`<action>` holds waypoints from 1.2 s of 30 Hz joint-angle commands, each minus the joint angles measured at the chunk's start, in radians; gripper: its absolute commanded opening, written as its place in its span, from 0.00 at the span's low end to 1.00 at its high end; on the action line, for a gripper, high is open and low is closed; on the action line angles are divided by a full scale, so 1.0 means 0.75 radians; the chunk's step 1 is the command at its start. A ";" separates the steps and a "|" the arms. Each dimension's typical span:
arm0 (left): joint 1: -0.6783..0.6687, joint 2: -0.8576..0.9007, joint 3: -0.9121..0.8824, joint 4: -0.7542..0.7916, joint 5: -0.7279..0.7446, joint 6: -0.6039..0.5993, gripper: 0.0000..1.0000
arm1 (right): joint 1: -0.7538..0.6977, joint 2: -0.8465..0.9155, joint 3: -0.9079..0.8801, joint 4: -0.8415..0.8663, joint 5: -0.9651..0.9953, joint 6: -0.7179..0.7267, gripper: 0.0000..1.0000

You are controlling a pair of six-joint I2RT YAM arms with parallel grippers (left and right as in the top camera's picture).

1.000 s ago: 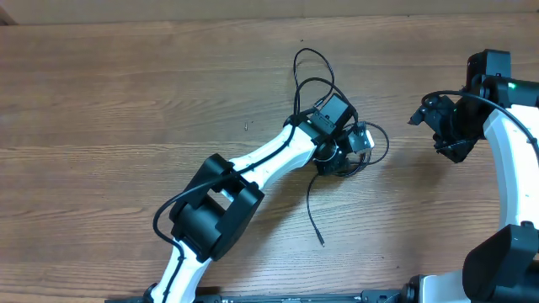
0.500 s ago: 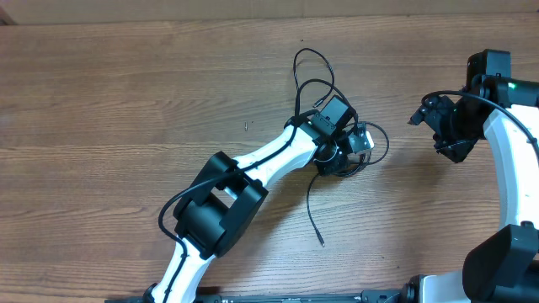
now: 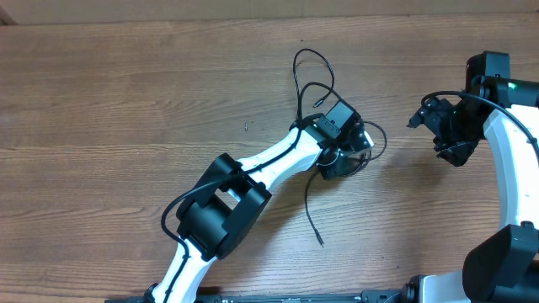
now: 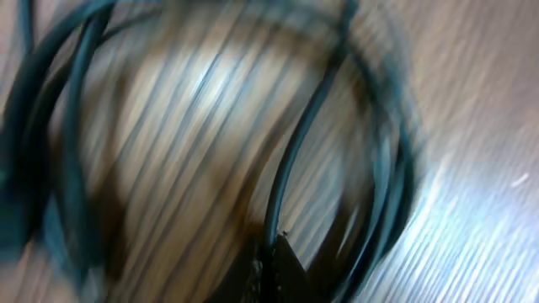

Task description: Untangle cables

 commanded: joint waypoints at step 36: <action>0.106 -0.602 0.065 -0.195 -0.126 -0.363 0.04 | 0.373 -0.016 -0.700 1.222 -0.176 -0.295 0.21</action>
